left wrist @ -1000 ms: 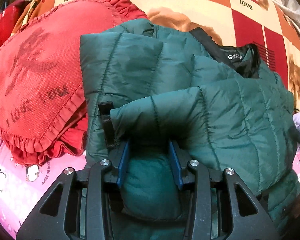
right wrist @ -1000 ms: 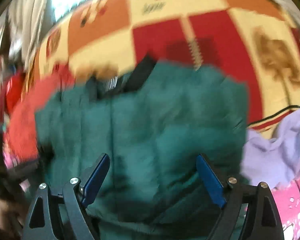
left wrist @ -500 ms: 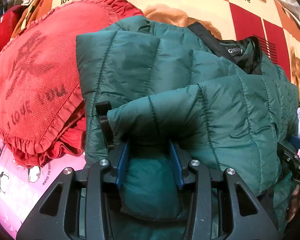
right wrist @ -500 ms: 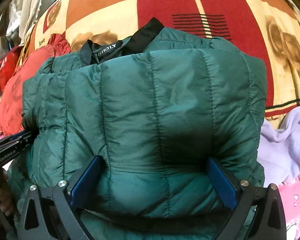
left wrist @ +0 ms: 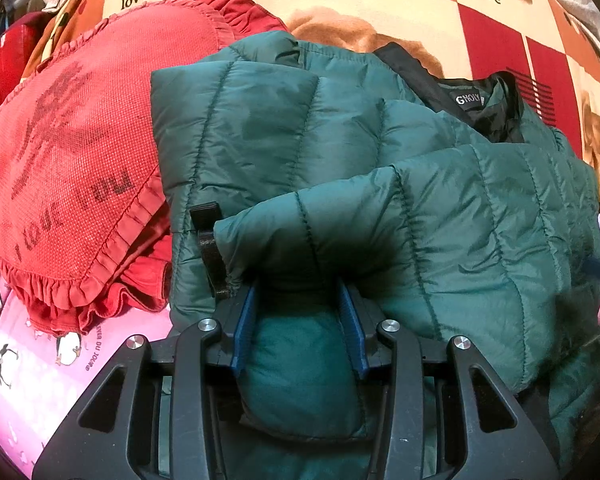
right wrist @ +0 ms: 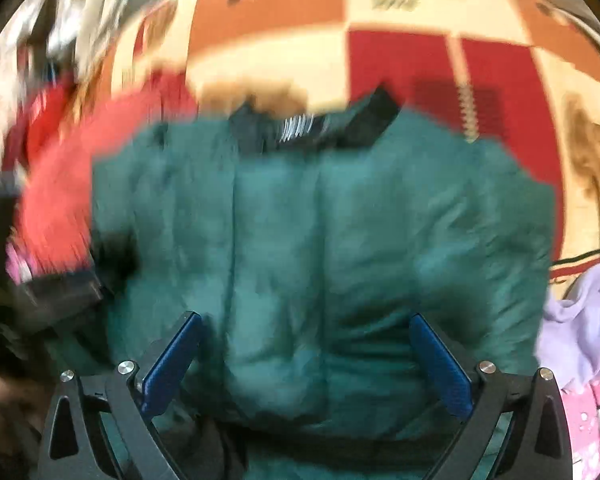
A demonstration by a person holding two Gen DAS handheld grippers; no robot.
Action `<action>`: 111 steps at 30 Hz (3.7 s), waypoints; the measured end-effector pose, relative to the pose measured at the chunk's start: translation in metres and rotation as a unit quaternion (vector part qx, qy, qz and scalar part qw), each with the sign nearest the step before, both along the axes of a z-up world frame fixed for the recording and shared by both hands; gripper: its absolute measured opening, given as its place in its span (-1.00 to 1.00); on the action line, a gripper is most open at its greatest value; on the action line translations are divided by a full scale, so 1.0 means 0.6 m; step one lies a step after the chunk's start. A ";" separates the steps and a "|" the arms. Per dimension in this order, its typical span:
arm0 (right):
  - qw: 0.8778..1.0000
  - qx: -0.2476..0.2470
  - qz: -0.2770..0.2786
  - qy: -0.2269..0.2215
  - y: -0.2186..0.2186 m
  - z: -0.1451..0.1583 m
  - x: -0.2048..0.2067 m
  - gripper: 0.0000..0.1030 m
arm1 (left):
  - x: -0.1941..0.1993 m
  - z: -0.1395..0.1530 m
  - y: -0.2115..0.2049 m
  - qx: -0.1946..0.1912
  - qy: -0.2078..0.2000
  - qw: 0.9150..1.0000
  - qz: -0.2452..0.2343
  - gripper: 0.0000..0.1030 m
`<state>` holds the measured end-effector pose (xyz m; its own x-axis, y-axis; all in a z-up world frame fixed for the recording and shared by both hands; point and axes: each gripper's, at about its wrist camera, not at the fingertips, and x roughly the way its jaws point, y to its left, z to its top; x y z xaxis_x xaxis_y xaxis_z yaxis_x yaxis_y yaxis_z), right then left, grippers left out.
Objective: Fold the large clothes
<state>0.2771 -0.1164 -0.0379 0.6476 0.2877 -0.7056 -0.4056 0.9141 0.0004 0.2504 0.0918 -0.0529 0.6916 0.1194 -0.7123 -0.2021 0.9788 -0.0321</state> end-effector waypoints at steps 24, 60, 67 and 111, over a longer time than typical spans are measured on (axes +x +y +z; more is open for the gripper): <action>0.988 0.014 -0.041 0.145 -0.303 -0.045 -0.237 0.99 | -0.075 0.035 0.013 0.008 0.025 0.998 -0.062 -0.24; 0.968 0.222 -0.032 0.114 -0.442 -0.057 -0.414 0.93 | -0.444 -0.026 0.103 -0.109 0.072 0.987 -0.095 0.69; 0.960 0.264 0.023 0.090 -0.421 -0.064 -0.400 0.90 | -0.453 -0.026 0.076 -0.178 0.060 0.967 -0.170 0.74; 0.992 0.122 -0.022 0.027 -0.354 -0.059 -0.404 -0.04 | -0.451 -0.045 0.075 -0.166 0.021 0.984 -0.068 -0.17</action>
<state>0.0346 -0.3286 -0.0732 0.6266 0.4255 -0.6529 -0.3583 0.9013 0.2435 -0.0204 0.1368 -0.0798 0.6544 -0.2164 -0.7245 -0.0785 0.9336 -0.3497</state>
